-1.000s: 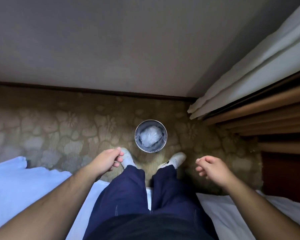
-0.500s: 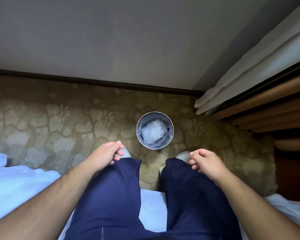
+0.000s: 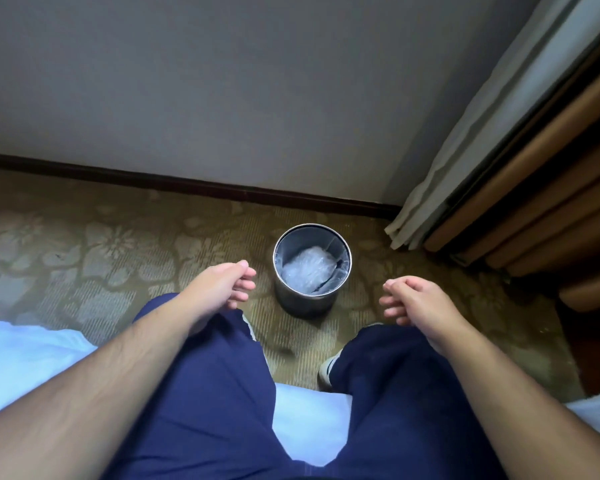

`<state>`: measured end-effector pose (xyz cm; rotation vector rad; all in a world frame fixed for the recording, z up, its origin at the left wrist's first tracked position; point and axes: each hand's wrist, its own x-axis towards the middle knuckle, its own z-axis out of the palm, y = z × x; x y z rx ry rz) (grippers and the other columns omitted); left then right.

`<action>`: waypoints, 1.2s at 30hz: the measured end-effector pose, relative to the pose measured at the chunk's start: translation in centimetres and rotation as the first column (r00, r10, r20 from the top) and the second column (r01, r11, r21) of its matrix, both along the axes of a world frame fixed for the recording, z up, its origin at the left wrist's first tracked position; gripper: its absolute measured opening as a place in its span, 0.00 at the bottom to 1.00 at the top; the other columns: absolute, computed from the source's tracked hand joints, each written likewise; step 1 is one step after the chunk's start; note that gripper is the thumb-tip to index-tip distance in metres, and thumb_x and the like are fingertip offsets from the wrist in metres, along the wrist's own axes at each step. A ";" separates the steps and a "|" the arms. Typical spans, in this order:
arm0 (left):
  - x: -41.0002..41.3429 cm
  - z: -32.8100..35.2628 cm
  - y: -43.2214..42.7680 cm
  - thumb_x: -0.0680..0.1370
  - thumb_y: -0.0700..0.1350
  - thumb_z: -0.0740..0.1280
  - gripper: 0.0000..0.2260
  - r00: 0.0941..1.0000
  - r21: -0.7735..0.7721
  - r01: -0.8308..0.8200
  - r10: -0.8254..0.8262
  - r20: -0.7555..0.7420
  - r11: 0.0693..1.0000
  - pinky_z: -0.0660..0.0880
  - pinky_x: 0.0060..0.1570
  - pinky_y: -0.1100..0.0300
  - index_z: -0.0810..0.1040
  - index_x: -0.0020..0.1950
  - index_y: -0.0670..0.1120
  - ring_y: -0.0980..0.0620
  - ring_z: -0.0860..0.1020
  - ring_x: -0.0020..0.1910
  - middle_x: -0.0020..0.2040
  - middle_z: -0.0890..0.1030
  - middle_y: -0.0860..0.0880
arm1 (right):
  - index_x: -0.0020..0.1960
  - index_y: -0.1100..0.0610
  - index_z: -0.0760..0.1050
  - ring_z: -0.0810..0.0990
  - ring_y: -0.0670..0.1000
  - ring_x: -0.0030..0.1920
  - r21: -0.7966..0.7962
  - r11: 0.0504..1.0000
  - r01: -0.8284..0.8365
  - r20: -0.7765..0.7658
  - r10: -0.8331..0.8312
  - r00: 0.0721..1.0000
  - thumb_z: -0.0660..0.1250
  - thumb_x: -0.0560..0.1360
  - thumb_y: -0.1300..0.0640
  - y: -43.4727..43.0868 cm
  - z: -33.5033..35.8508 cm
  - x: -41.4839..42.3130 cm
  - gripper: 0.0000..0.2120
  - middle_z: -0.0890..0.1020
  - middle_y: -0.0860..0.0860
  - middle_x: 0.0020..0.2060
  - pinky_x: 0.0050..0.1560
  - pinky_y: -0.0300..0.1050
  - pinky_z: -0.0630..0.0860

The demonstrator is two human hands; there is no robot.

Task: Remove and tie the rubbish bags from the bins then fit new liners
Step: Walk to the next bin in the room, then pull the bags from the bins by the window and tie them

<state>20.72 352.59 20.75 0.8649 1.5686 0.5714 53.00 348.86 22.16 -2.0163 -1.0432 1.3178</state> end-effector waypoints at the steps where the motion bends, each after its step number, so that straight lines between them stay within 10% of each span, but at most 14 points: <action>1: 0.2 0.6 -0.3 0.84 0.51 0.59 0.14 1.000 0.010 0.000 0.000 -0.005 1.000 0.70 0.36 0.62 0.80 0.55 0.44 0.52 0.75 0.38 0.45 0.81 0.48 | 0.50 0.59 0.81 0.80 0.50 0.36 0.021 1.000 -0.003 0.014 0.002 1.000 0.64 0.81 0.52 -0.5 0.7 -0.2 0.11 0.85 0.54 0.41 0.39 0.45 0.76; 27: 3.6 -10.3 14.1 0.77 0.58 0.67 0.12 0.940 -0.137 0.149 -0.183 -0.287 0.979 0.79 0.47 0.50 0.76 0.50 0.50 0.39 0.83 0.51 0.40 0.79 0.48 | 0.60 0.48 0.74 0.84 0.53 0.40 -0.293 0.956 -0.026 -0.008 0.024 1.000 0.67 0.78 0.49 12.6 -11.2 1.9 0.11 0.86 0.55 0.45 0.48 0.53 0.82; 36: 3.6 -18.1 17.4 0.74 0.62 0.69 0.19 0.818 -0.288 0.229 -0.344 -0.460 0.930 0.76 0.43 0.54 0.67 0.47 0.49 0.46 0.78 0.38 0.42 0.81 0.45 | 0.65 0.51 0.71 0.83 0.54 0.39 -0.410 0.911 -0.046 0.022 0.060 0.998 0.67 0.78 0.50 16.9 -17.3 1.8 0.17 0.85 0.57 0.45 0.39 0.48 0.80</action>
